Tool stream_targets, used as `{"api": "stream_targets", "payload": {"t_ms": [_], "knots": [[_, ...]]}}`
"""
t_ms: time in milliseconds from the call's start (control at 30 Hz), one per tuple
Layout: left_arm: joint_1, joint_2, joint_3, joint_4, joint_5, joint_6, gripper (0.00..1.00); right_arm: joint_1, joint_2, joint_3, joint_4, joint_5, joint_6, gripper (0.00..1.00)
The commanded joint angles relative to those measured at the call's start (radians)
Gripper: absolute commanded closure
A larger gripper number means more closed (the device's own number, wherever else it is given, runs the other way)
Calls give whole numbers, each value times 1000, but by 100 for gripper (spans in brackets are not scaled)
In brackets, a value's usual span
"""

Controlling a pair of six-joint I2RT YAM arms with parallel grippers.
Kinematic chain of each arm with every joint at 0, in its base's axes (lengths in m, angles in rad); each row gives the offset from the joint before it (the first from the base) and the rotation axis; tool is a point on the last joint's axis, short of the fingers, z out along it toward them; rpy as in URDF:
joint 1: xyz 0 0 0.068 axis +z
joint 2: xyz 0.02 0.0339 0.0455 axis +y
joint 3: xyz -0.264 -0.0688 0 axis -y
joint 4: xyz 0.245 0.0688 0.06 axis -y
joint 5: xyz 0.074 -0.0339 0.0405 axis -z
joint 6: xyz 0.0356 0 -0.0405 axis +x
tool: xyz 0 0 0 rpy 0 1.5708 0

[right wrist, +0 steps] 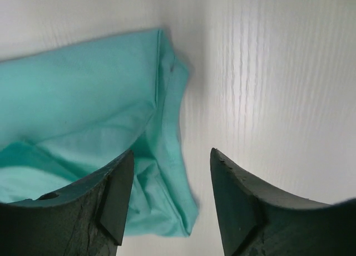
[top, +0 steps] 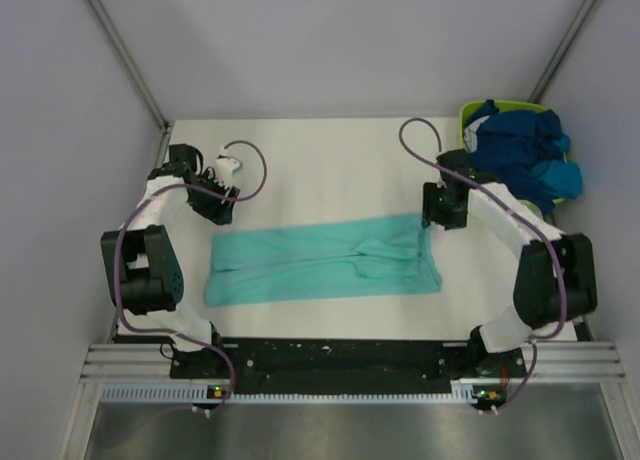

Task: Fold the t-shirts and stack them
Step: Rotate the tshirt 90 degrees

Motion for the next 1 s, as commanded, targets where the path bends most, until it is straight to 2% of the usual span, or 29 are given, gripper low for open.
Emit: {"api": "stream_targets", "payload": {"t_ms": [0,133,233,300,367,433,467,533,600,700,800,900,967], "knots": [[5,131,74,72,-80,-48,35,-4,-271,-141,-105,-7,132,43],[5,173,80,79,-59,-16,35,-1,-392,-337,-125,-122,231,43],[5,185,48,67,-21,16,36,-2,-431,-449,-72,-165,278,43],[5,188,20,69,-23,27,43,-1,-439,-500,-6,-216,305,44],[5,182,-4,76,-39,33,61,-1,-417,-526,36,-210,318,48],[5,165,-35,84,-50,44,76,-2,-371,-526,56,-181,305,64],[5,148,-49,78,-48,50,81,-4,-332,-516,62,-171,296,75],[7,118,-84,61,-45,70,91,-10,-269,-482,77,-148,269,88],[9,84,-139,53,-60,90,100,-45,-200,-427,94,-136,233,99],[15,30,-231,44,-80,113,100,-77,-75,-286,111,-119,184,100],[15,-25,-316,0,-76,143,100,-80,90,-55,94,-107,131,100],[-1,-111,-394,-104,22,224,100,-80,317,258,50,-140,88,100],[-42,-174,-446,-164,79,280,95,-80,460,450,10,-186,69,100]]}}
